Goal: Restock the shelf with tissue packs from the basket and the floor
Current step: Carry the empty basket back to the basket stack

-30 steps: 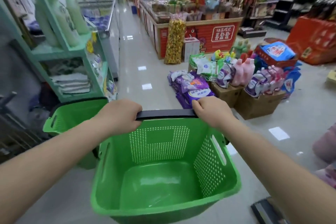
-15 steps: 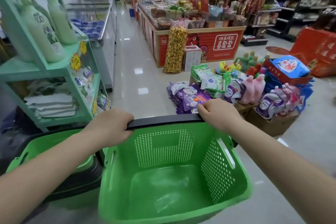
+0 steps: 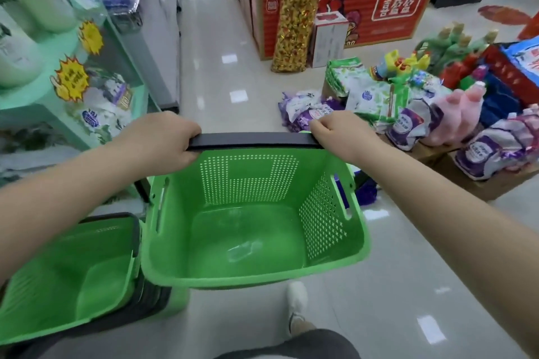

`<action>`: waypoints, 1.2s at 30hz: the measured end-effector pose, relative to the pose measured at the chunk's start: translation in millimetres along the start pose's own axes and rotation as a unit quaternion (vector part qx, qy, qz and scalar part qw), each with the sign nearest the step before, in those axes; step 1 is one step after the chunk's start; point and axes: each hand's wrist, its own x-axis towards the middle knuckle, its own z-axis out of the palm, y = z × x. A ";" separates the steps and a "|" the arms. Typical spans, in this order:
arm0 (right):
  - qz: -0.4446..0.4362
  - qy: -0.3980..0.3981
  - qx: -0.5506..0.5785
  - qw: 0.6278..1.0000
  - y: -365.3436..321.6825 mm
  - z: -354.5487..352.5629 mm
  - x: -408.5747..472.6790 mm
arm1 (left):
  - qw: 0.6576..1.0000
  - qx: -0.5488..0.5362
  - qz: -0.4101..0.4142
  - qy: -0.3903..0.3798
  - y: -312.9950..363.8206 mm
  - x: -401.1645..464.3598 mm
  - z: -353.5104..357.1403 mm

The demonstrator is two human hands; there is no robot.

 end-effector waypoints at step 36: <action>0.134 -0.136 0.045 0.981 128.5 118.1 571.9 | 0.987 -0.041 -0.015 -0.156 -244.8 522.8 146.5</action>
